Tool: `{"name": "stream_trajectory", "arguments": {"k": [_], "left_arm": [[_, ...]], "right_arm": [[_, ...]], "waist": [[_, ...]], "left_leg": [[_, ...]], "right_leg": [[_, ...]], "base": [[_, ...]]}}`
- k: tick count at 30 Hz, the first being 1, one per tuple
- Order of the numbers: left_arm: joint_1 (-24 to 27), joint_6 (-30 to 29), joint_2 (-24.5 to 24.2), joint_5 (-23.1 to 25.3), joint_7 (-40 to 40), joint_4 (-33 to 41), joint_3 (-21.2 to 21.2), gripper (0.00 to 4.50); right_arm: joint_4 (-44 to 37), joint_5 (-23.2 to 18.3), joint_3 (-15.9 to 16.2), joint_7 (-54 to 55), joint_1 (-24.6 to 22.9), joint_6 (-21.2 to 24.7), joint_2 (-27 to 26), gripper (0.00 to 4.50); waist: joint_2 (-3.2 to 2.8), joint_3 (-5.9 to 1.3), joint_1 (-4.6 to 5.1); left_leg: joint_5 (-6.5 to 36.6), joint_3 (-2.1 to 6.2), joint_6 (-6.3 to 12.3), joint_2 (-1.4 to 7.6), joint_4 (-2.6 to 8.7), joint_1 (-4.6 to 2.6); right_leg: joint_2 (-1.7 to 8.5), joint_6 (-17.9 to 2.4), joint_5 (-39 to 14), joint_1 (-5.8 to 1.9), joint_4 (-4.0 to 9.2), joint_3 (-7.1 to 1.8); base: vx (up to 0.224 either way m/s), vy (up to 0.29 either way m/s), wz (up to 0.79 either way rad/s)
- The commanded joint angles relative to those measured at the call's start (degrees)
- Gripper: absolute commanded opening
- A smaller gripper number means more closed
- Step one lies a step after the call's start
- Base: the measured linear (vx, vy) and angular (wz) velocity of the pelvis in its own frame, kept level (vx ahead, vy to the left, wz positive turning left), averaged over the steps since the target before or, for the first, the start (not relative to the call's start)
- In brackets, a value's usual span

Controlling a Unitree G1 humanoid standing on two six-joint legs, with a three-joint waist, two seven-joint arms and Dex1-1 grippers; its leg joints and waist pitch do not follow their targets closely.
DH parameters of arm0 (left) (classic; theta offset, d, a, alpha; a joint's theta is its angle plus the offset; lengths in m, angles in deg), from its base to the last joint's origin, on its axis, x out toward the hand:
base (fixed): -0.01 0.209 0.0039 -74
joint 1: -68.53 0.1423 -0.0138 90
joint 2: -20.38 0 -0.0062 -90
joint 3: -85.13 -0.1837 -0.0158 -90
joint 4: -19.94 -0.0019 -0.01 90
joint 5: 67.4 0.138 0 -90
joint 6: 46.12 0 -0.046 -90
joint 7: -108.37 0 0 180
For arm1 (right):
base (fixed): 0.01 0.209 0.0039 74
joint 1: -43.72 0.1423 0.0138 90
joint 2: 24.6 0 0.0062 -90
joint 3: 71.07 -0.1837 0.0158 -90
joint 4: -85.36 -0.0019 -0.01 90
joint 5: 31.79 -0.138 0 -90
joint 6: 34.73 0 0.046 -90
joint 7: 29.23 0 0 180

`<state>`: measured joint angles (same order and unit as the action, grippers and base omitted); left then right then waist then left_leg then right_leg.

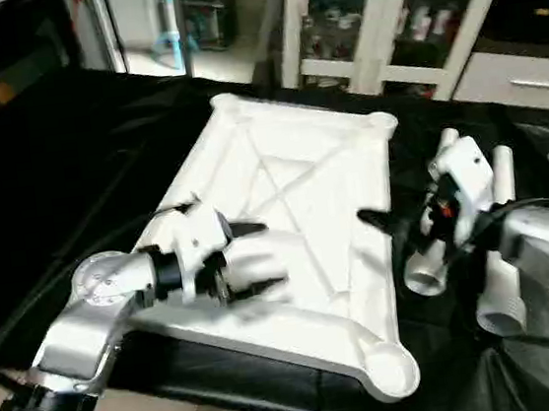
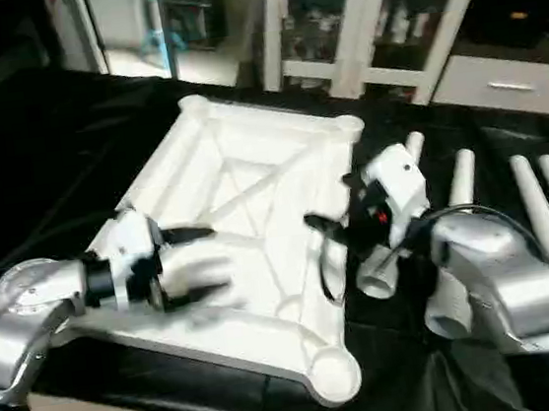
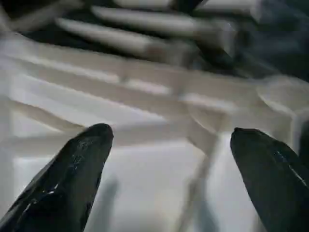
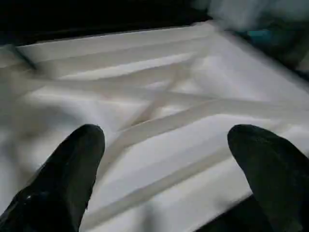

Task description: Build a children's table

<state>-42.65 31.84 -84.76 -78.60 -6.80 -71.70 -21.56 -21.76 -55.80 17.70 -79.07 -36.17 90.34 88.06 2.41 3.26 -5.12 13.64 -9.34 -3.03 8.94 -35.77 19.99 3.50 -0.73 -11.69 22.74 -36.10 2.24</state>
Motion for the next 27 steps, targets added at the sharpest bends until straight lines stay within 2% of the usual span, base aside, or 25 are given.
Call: {"name": "stream_trajectory", "arguments": {"k": [1,2,3,4,5,6,8,9,12,13,16,19,22,23,24,27], "left_arm": [[-1.7,1.4,-0.7,2.5,3.8,-2.3,-2.9,4.46],[-2.9,2.5,-0.9,4.1,5.5,-4.2,-4.9,4.46],[-3.6,3.3,-0.6,5.1,5.8,-5.5,-5.8,4.46],[-3.6,3.3,-0.6,5.1,5.8,-5.5,-5.8,4.46],[-4.5,4.0,-0.2,6.0,6.4,-7.3,-6.8,4.46],[-4.9,4.1,0.0,6.3,6.6,-8.0,-7.2,4.46],[-6.0,5.1,0.5,7.1,6.9,-10.1,-8.1,4.18],[-7.0,6.1,0.9,7.7,7.3,-12.3,-8.9,4.07],[-8.5,7.6,1.2,9.6,7.5,-15.6,-10.0,3.86],[-9.1,8.3,1.2,10.6,7.1,-16.8,-10.3,3.76],[-10.7,10.8,1.6,13.7,4.7,-20.7,-10.9,3.65],[-11.4,11.8,2.1,13.7,4.6,-22.5,-10.9,3.32],[-11.8,11.8,3.4,13.1,3.8,-23.7,-10.1,3.20],[-11.9,12.2,3.8,13.2,3.5,-24.1,-9.9,3.20],[-11.9,12.6,4.3,12.8,3.4,-24.7,-9.5,2.95],[-11.6,12.8,4.5,12.8,4.2,-24.8,-9.8,2.86]], "right_arm": [[-4.5,-3.0,-0.8,-5.4,-1.8,2.7,3.1,4.50],[-6.8,-3.6,-0.4,-6.8,-3.7,3.3,5.1,4.50],[-7.9,-4.0,-0.3,-7.3,-4.7,3.6,5.8,4.50],[-7.9,-4.0,-0.3,-7.3,-4.7,3.6,5.8,4.50],[-9.2,-4.4,-0.3,-7.7,-6.1,3.5,6.8,4.50],[-9.6,-4.3,-0.2,-7.6,-6.5,3.5,7.0,4.50],[-10.5,-4.4,-0.4,-7.7,-7.7,3.2,7.5,4.50],[-11.6,-4.8,-0.7,-7.5,-8.7,3.7,8.0,4.50],[-13.1,-5.3,-1.1,-7.3,-9.9,4.6,8.4,4.50],[-13.2,-5.1,-1.0,-7.2,-10.0,4.6,8.5,4.50],[-13.4,-4.4,-0.9,-6.9,-10.4,4.5,8.7,4.50],[-13.6,-4.7,-1.1,-6.8,-10.8,4.4,9.0,4.50],[-13.4,-4.6,-1.0,-6.6,-11.1,4.2,9.2,4.50],[-13.5,-4.7,-1.0,-6.5,-11.2,4.3,9.2,4.50],[-13.4,-4.5,-0.7,-6.3,-11.3,4.2,9.2,4.50],[-13.4,-4.4,-0.4,-6.2,-11.4,4.1,9.2,4.50]], "waist": [[-0.70,-3.06,-0.03],[-1.13,-3.08,-0.03],[-1.38,-3.03,0.00],[-1.38,-3.03,0.00],[-2.21,-3.08,0.22],[-1.85,-3.09,0.26],[-1.72,-3.17,0.19],[-2.02,-3.27,0.17],[-2.14,-3.35,0.04],[-2.56,-3.46,0.01],[-2.46,-3.53,0.16],[-2.29,-3.59,0.05],[-2.17,-3.65,-0.02],[-2.23,-3.61,-0.07],[-2.08,-3.55,-0.06],[-2.02,-3.44,-0.13]], "left_leg": [[6.3,1.14,3.10,4.09,4.98,-0.35],[6.6,1.20,2.79,4.20,4.97,-0.34],[7.9,1.07,2.00,4.33,5.03,-0.43],[7.9,1.07,2.00,4.33,5.03,-0.43],[7.8,1.21,1.11,4.37,5.09,-0.08],[8.2,1.05,1.05,4.39,5.03,-0.33],[7.5,0.97,1.17,4.24,4.85,-0.22],[6.8,0.93,1.62,4.18,4.72,-0.16],[5.9,0.95,2.04,4.18,4.67,-0.06],[5.8,1.04,2.02,4.27,4.65,-0.08],[6.6,1.06,1.73,4.25,4.65,-0.10],[5.4,1.01,1.98,4.32,4.60,-0.07],[4.7,0.95,2.33,4.35,4.51,0.00],[4.8,0.99,2.42,4.39,4.53,0.01],[5.3,0.96,2.49,4.39,4.55,0.01],[6.1,0.99,2.37,4.41,4.64,-0.02]], "right_leg": [[4.90,-11.7,-4.8,-3.34,4.14,-3.23],[5.10,-11.9,-5.6,-3.22,4.05,-3.26],[5.04,-11.5,-9.1,-3.04,4.69,-3.21],[5.04,-11.5,-9.1,-3.04,4.69,-3.21],[5.19,-12.1,-9.6,-3.18,4.54,-3.11],[5.01,-11.9,-10.1,-2.98,4.82,-3.09],[4.99,-12.2,-9.5,-3.13,4.69,-3.20],[5.03,-12.2,-9.7,-3.11,4.70,-3.17],[4.91,-11.9,-9.9,-3.09,4.72,-3.12],[4.99,-12.0,-9.5,-3.05,4.57,-3.11],[4.94,-11.8,-10.1,-3.06,4.70,-2.99],[5.06,-12.5,-7.5,-3.07,4.46,-3.04],[5.15,-13.3,-6.2,-3.11,4.31,-3.02],[5.19,-13.5,-6.3,-3.14,4.30,-3.00],[5.23,-13.4,-7.2,-3.15,4.45,-3.01],[5.30,-12.7,-9.8,-3.08,4.69,-3.03]], "base": [[0.000,0.000,0.00],[0.000,0.000,0.00],[0.000,0.000,0.00],[0.000,0.000,0.00],[0.000,0.000,0.00],[0.000,0.000,0.00],[0.000,0.000,0.00],[0.000,0.000,0.00],[0.000,0.000,0.00],[0.000,0.000,0.00],[0.000,0.000,0.00],[0.000,0.000,0.00],[0.000,0.000,0.00],[0.000,0.000,0.00],[0.000,0.000,0.00],[0.000,0.000,0.00]]}}
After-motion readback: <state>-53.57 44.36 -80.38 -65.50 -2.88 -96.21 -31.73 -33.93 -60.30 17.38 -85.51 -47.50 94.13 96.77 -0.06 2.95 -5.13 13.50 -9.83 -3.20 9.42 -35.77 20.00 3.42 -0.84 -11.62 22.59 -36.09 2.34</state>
